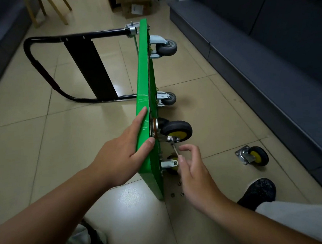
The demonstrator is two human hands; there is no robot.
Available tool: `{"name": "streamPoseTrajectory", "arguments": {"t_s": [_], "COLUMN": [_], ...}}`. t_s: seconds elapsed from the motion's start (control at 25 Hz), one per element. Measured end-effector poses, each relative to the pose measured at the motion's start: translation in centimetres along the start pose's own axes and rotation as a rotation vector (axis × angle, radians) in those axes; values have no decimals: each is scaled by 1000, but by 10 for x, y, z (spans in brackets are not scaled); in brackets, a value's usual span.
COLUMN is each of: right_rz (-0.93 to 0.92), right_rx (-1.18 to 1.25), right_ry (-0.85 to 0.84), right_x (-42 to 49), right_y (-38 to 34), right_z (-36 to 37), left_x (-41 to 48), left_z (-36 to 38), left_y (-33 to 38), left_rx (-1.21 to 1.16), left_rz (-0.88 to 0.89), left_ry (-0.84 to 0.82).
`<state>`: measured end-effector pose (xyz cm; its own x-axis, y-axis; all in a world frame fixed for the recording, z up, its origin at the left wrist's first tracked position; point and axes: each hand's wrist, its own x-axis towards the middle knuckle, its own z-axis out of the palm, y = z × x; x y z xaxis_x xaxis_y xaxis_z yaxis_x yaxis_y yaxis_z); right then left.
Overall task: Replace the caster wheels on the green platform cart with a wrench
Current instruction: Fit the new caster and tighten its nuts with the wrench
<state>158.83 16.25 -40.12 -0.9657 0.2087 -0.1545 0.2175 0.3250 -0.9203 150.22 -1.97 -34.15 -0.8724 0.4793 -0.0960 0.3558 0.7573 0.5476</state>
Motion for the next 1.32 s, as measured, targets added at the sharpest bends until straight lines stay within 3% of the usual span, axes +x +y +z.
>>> {"name": "streamPoseTrajectory", "arguments": {"t_s": [0.16, 0.52, 0.92, 1.32], "right_rz": [-213, -246, -241, -243], "right_rx": [32, 79, 304, 238], "right_ry": [-19, -208, -246, -304], "right_x": [9, 41, 38, 44], "right_y": [32, 50, 50, 56], "right_z": [16, 42, 54, 50], "left_x": [0, -1, -1, 0], "left_z": [1, 4, 4, 4], "left_y": [0, 0, 1, 0], "left_rx": [-10, -49, -21, -24], "left_rz": [-5, 14, 5, 3], "left_ry": [11, 45, 54, 37]}}
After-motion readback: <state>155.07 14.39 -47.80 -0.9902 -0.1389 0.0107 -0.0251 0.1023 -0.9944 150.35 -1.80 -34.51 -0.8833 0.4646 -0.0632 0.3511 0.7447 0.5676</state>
